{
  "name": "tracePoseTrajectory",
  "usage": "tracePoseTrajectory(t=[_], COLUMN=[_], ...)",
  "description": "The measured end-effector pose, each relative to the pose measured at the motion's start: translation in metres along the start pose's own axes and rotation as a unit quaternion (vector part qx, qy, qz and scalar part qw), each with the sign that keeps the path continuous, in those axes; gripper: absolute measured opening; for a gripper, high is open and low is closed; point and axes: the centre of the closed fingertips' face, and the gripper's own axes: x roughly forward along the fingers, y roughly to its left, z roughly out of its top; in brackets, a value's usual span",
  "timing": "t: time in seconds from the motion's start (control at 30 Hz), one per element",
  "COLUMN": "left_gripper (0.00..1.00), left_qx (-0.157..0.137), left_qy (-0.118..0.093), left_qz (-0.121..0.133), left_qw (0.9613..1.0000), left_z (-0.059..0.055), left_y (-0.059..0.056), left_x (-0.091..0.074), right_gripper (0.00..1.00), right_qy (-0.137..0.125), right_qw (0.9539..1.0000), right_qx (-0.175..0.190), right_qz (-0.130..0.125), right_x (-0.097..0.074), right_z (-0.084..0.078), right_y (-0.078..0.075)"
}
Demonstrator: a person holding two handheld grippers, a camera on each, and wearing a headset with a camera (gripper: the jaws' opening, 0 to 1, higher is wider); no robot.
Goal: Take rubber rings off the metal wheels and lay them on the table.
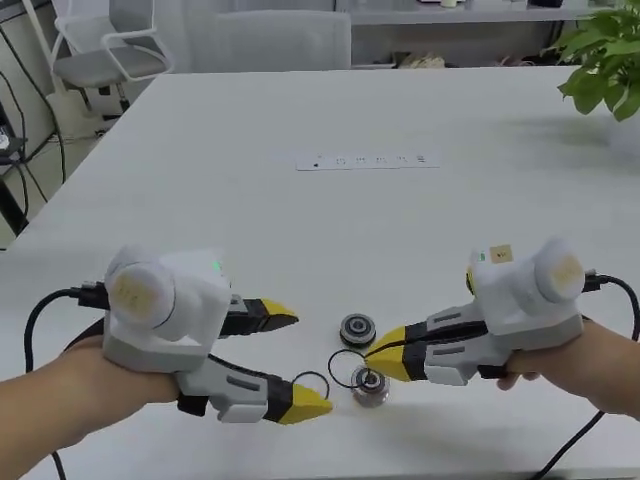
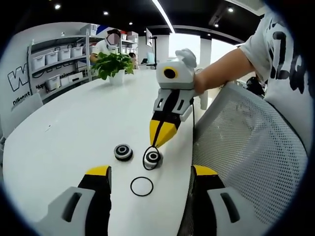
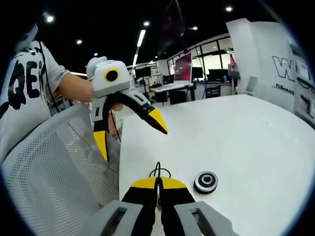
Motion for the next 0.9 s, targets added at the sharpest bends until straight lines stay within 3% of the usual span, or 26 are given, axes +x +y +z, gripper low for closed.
tracePoseTrajectory(t=[0.47,0.9], left_gripper=[0.70,0.73], left_qx=[-0.025,-0.033], left_qy=[-0.006,-0.004], left_qz=[0.038,0.057], left_qw=[0.9989,0.9978], left_z=[-0.016,-0.024], left_y=[0.013,0.019], left_x=[-0.031,-0.044], right_gripper=[0.00,0.00], right_qy=[0.013,0.029], right_qw=[0.9996,0.9987], right_qx=[-0.008,-0.009], right_qz=[0.022,0.041], right_x=[0.022,0.044], right_z=[0.006,0.000], right_y=[0.003,0.007])
